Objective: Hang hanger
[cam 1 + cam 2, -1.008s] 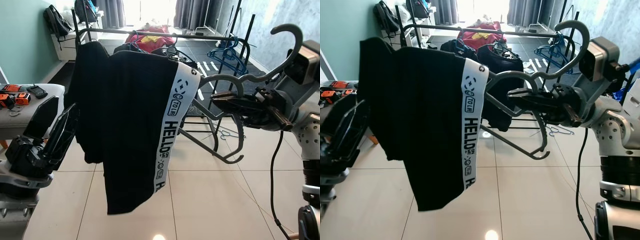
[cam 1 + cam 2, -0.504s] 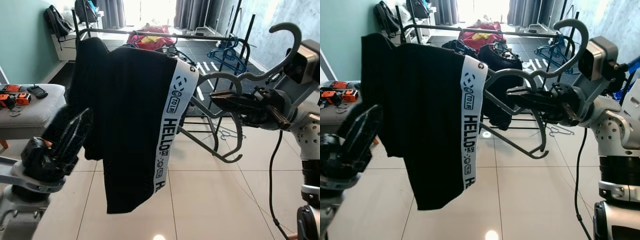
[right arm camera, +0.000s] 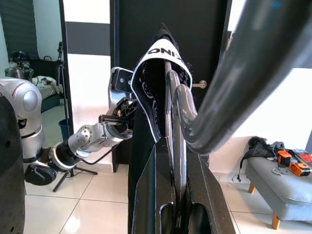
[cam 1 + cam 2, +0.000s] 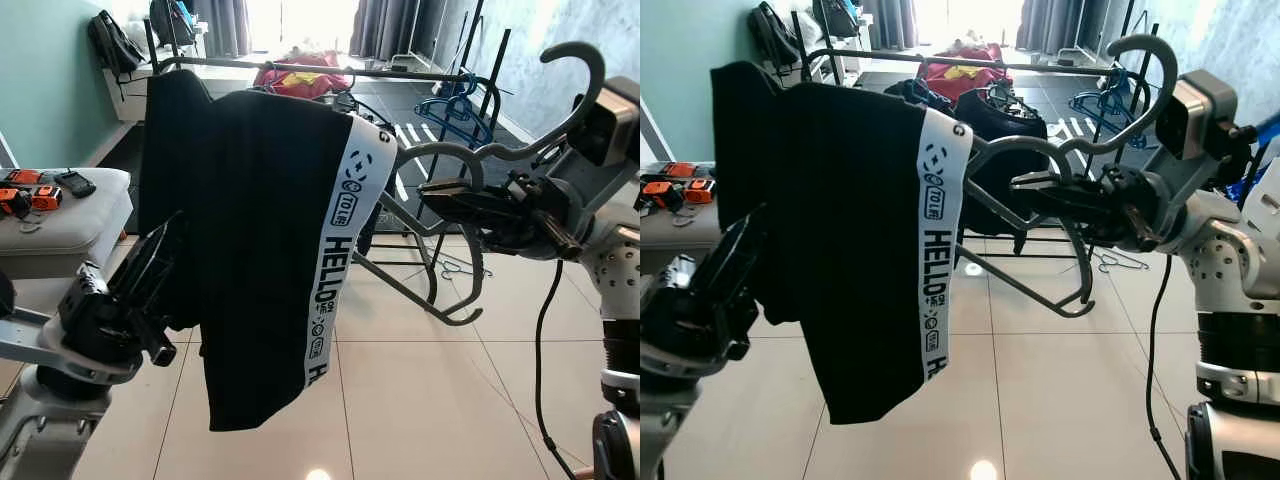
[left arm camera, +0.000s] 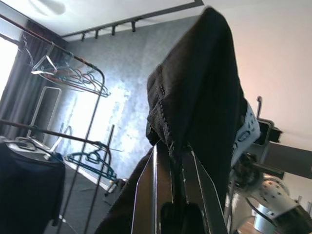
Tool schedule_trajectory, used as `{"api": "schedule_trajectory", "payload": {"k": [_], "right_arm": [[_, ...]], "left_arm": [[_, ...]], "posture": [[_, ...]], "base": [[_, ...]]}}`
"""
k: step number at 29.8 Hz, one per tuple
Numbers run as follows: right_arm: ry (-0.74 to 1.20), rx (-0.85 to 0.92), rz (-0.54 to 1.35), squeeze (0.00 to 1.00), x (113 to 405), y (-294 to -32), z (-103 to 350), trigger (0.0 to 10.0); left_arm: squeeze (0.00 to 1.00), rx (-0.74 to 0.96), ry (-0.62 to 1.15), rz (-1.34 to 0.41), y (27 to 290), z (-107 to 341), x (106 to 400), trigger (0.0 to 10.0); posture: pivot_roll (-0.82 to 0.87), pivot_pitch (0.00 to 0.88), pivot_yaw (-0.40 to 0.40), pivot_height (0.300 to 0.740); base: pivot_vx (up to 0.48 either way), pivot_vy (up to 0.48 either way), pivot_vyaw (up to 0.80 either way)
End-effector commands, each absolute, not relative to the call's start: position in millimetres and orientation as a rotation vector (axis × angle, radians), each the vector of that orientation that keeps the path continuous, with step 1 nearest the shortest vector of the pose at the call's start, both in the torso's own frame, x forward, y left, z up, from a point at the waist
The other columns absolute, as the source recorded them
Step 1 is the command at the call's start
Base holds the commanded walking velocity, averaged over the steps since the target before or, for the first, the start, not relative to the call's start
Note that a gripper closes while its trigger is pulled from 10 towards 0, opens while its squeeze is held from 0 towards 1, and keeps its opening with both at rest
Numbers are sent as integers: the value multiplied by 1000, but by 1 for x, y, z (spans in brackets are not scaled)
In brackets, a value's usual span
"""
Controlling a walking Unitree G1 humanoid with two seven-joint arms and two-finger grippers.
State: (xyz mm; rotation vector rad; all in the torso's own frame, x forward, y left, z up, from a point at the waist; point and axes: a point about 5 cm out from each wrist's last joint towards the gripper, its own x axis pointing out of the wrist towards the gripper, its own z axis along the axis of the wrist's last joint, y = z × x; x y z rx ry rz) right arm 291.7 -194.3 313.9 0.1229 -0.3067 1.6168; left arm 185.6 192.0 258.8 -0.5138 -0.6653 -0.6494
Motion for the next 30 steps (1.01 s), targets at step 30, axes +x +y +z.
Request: {"api": "schedule_trajectory", "payload": {"k": [30], "right_arm": [[-429,375,1685,0,283,-146,288,10000]], "left_arm": [[0,-178,-865,-909,213,365,169,0]], "posture": [[11,0,5,740]], "base": [[0,0,0]]}}
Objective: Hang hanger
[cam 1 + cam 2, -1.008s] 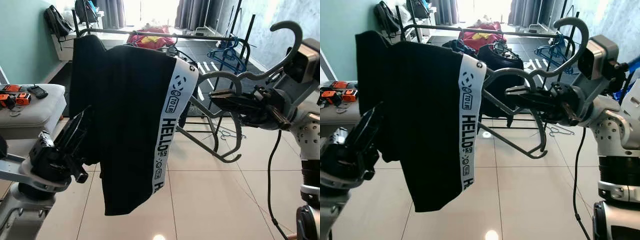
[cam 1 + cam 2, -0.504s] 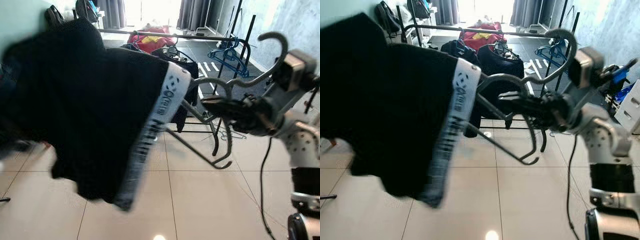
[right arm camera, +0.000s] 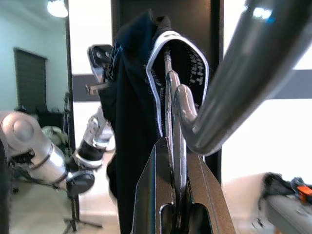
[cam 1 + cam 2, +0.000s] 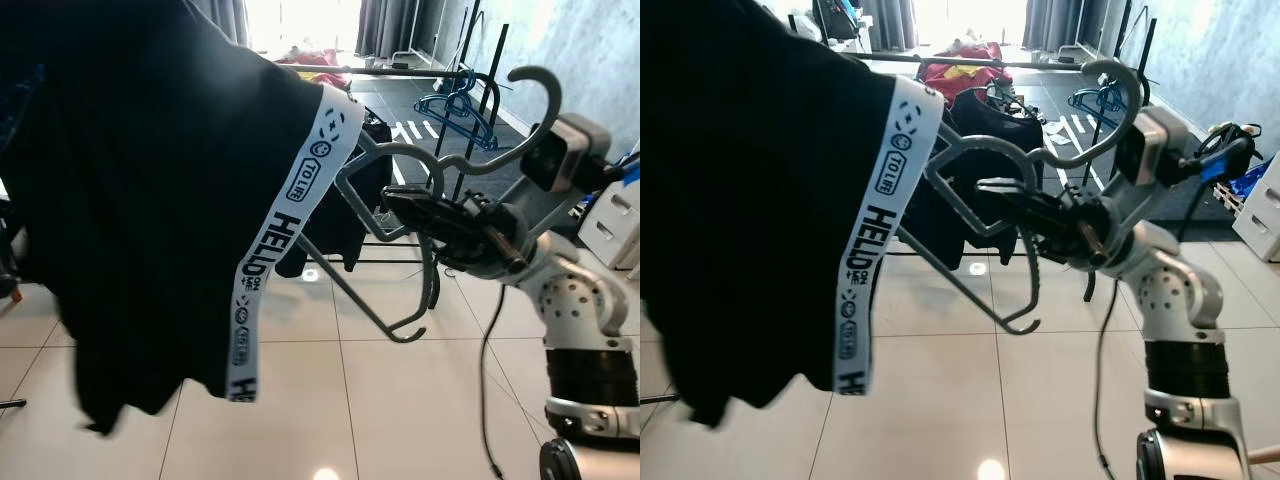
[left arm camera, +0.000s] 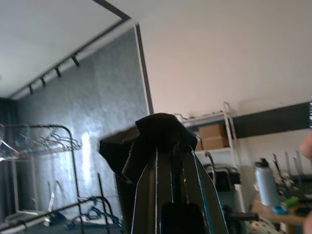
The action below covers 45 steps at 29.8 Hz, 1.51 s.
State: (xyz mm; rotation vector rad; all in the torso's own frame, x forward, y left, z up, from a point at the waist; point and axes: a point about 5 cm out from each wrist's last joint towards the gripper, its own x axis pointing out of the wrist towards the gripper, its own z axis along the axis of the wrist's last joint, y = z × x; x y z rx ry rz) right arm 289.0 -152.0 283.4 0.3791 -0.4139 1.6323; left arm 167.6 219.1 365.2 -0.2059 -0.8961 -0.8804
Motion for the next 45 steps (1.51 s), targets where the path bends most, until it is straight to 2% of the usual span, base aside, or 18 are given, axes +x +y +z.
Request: {"api": "schedule_trajectory", "payload": {"k": [1,11,17,22,34,37,45], "right_arm": [[-424,377,1697,0,283,-144,287,10000],[-391,365,1697,0,285,-141,285,10000],[-293,295,1639,0,289,-143,272,10000],[-219,268,1619,0,287,-143,258,10000],[-327,346,1623,0,287,-146,273,10000],[-385,391,1658,0,284,-151,282,10000],[-380,387,1670,0,282,-151,283,10000]], "left_arm": [[0,-175,-859,-911,211,364,170,0],[0,-154,-848,-917,213,365,169,0],[0,-106,-869,-893,221,371,164,0],[0,-76,-864,-938,217,376,160,0],[0,-76,-829,-964,205,372,161,0],[0,-51,-783,-893,215,361,169,0],[0,-8,-742,-760,233,350,180,0]], "posture": [[11,0,4,740],[13,0,0,740],[8,0,-2,740],[6,0,2,740],[4,0,0,740],[0,0,-1,740],[-4,0,-2,740]], "base": [[0,0,0],[0,0,0],[0,0,0],[0,0,0],[0,0,0],[0,0,0],[0,0,0]]}}
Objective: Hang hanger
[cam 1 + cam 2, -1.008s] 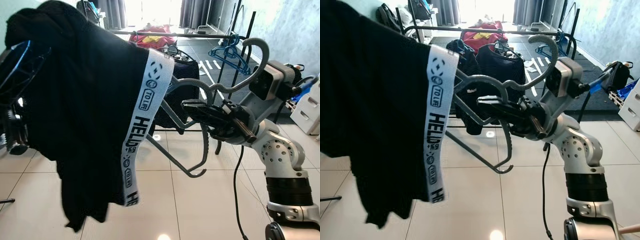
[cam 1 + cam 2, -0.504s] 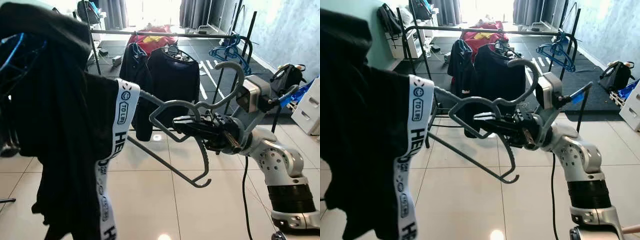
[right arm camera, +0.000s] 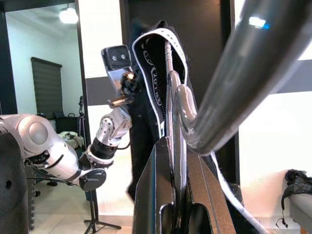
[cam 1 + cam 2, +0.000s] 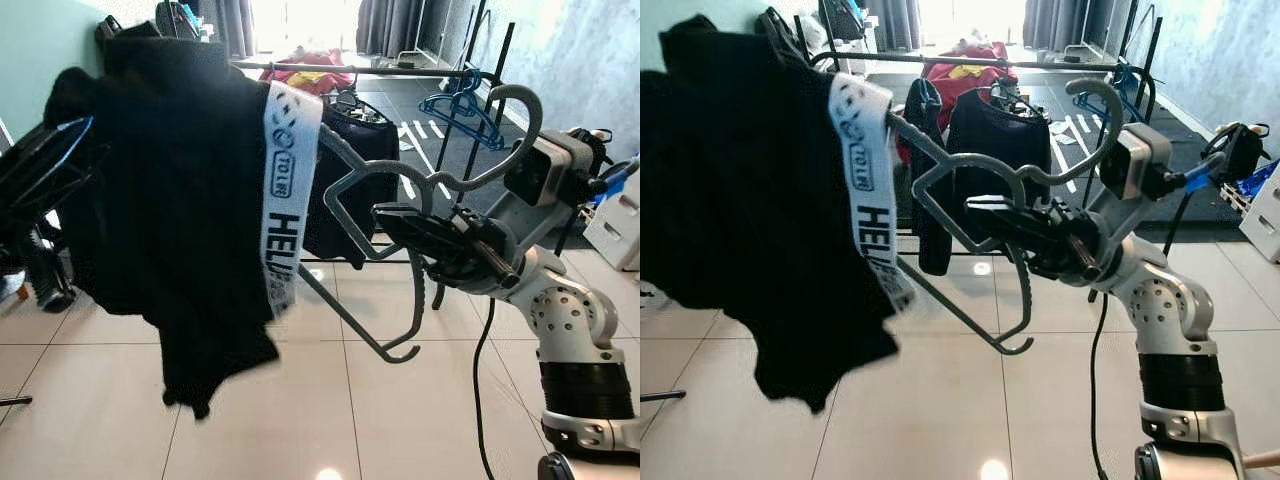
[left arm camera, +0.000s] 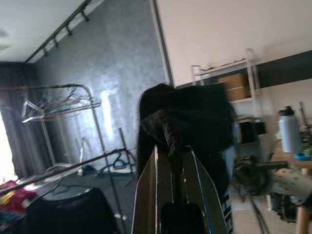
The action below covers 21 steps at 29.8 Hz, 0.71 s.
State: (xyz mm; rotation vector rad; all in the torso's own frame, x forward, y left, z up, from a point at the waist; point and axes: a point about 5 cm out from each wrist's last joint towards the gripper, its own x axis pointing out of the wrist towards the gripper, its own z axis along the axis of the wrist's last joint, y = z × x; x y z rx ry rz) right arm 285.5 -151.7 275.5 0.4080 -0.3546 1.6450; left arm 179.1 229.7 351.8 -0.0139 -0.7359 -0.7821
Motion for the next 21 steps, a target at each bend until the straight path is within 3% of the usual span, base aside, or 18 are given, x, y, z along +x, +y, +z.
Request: {"api": "schedule_trajectory", "payload": {"k": [1,4,5,6,7,8,10,11,13,17,18,20,21], "right_arm": [[-374,384,1670,0,282,-152,282,10000],[-370,381,1668,0,282,-152,282,10000],[-368,381,1666,0,282,-154,282,10000],[-368,381,1666,0,282,-154,282,10000],[-365,379,1663,0,281,-155,283,10000],[-365,379,1663,0,281,-155,283,10000],[-363,379,1659,0,281,-156,283,10000],[-363,379,1659,0,281,-156,283,10000],[-364,381,1658,0,281,-156,284,10000],[-366,383,1659,0,281,-156,284,10000],[-367,383,1660,0,281,-156,284,10000],[-368,383,1661,0,281,-156,285,10000],[-368,382,1661,0,281,-156,285,10000]], "left_arm": [[0,12,-726,-724,240,347,183,0],[0,23,-719,-692,246,346,184,0],[133,25,-720,-664,250,346,185,0],[133,25,-720,-664,250,346,185,0],[1000,17,-735,-633,256,348,185,39],[1000,17,-735,-633,256,348,185,39],[1000,2,-761,-598,261,351,184,3294],[1000,2,-761,-598,261,351,184,3294],[1000,-8,-768,-600,261,352,184,4196],[1000,-16,-762,-603,261,351,184,4392],[1000,-20,-759,-604,261,350,184,5137],[1000,-21,-757,-605,261,349,184,5137],[1000,-25,-751,-608,261,348,184,6549]], "posture": [[-8,0,-2,740],[-8,0,-2,740],[-10,0,-1,740],[-10,0,-1,740],[-12,0,-1,740],[-12,0,-1,740],[-12,0,-1,740],[-12,0,-1,740],[-11,0,-2,740],[-11,0,-1,740],[-11,0,-4,740],[-11,0,-4,740],[-10,0,-4,740]], "base": [[0,0,0],[0,0,0],[0,0,0],[0,0,0],[0,0,0],[0,0,0],[0,0,0],[0,0,0],[0,0,0],[0,0,0],[0,0,0],[0,0,0],[0,0,0]]}}
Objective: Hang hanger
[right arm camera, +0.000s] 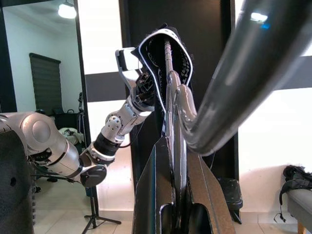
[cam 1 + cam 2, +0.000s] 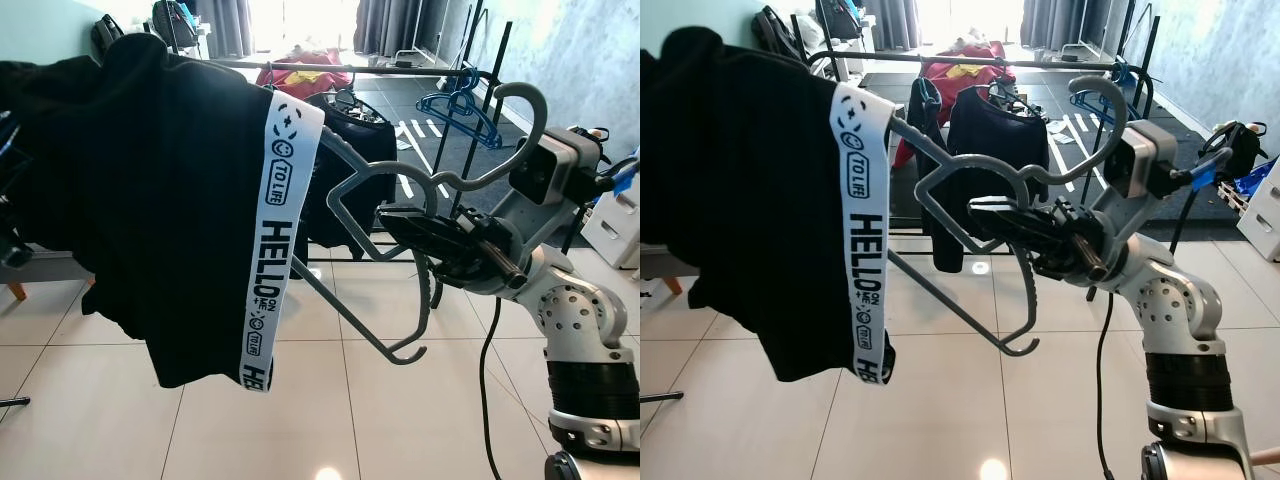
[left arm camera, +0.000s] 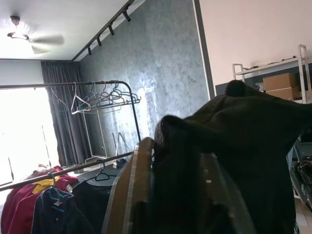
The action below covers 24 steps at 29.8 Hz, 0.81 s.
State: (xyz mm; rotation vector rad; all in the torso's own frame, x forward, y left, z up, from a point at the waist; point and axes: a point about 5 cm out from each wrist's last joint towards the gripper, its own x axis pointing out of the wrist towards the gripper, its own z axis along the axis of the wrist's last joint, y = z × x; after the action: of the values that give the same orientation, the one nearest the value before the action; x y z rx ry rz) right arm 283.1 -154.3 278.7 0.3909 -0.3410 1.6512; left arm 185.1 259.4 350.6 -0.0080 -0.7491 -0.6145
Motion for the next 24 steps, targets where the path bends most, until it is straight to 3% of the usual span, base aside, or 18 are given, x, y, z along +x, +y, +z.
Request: {"api": "schedule_trajectory", "payload": {"k": [1,7,14,19,20,21,23,24], "right_arm": [[-369,380,1663,0,281,-156,285,10000],[-373,379,1663,0,281,-156,287,10000],[-377,374,1656,0,281,-157,287,10000],[-380,371,1647,0,281,-160,288,10000],[-381,371,1644,0,281,-160,288,10000],[-378,371,1644,0,281,-160,287,10000],[-375,370,1645,0,281,-159,287,10000],[-369,370,1648,0,281,-159,286,10000]], "left_arm": [[1000,-38,-741,-608,260,346,185,10000],[1000,-51,-711,-590,260,339,187,10000],[1000,16,-465,-647,261,305,185,10000],[1000,18,-401,-657,267,295,178,10000],[871,47,-342,-658,272,288,173,10000],[298,76,-293,-646,280,285,168,10000],[298,95,-259,-638,286,283,165,10000],[0,121,-233,-625,291,282,162,10000]], "posture": [[-9,0,-6,740],[-9,0,-5,740],[-11,0,-5,740],[-8,0,-6,740],[-8,0,-5,740],[-6,0,-5,740],[-6,0,-5,740],[-6,0,-5,740]], "base": [[0,0,0],[0,0,0],[0,0,0],[0,0,0],[0,0,0],[0,0,0],[0,0,0],[0,0,0]]}}
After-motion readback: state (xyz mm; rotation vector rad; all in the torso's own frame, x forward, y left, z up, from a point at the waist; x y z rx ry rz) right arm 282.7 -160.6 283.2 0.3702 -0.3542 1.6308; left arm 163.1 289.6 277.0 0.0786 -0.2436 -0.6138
